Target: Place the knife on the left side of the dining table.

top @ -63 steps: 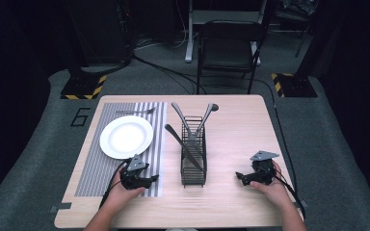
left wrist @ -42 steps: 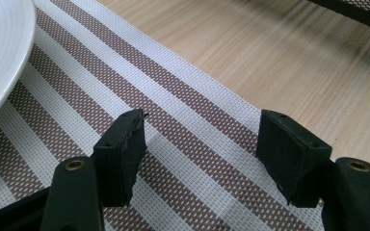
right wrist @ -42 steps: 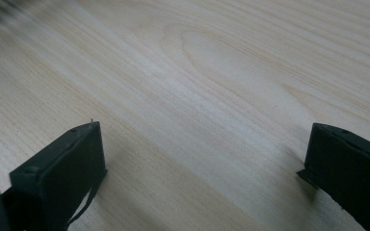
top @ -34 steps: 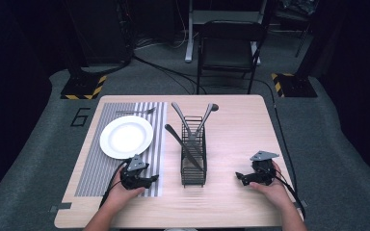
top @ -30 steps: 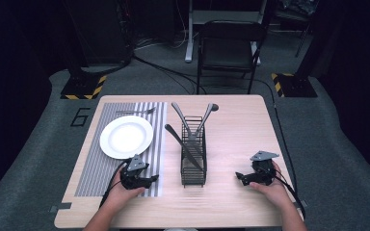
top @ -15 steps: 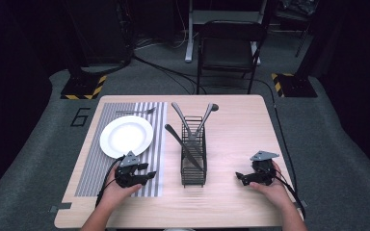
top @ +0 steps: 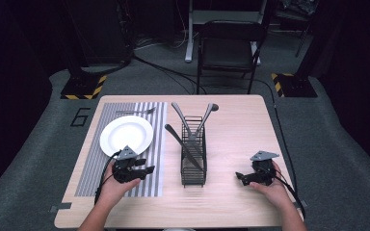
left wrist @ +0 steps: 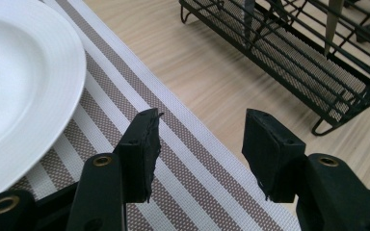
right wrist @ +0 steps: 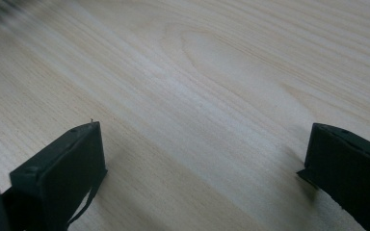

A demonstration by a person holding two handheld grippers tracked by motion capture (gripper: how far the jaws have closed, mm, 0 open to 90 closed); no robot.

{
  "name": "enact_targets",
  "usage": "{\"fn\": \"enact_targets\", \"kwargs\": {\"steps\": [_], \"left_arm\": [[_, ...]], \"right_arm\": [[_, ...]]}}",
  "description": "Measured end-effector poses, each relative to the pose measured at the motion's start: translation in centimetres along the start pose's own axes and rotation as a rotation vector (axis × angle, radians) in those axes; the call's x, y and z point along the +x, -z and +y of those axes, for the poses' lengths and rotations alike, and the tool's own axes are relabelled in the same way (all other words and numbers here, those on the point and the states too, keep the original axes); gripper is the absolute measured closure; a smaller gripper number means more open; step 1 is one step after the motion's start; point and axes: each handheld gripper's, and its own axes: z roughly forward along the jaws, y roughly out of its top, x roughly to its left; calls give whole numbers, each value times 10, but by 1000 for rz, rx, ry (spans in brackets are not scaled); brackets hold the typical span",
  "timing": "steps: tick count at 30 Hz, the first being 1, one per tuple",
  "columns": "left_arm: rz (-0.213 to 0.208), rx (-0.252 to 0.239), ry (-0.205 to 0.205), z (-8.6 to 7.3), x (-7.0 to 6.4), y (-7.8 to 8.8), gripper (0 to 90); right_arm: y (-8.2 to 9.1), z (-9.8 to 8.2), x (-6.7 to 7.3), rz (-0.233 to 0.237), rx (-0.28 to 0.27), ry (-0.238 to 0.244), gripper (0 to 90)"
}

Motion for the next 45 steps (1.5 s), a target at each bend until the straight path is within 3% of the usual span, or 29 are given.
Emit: {"fn": "enact_targets", "kwargs": {"steps": [3,12,19,32,45], "left_arm": [[-4,2,29,10,0,3,512],[1,10,51,30,-7,4,520],[-2,-24,80,50,-11,9,542],[-9,-31,67,71,-15,18,558],[-19,-57,91,96,-21,24,583]], "right_arm": [[0,0,0,0,0,1,0],[0,0,0,0,0,0,0],[0,0,0,0,0,0,0],[0,0,0,0,0,1,0],[0,0,0,0,0,0,0]]}}
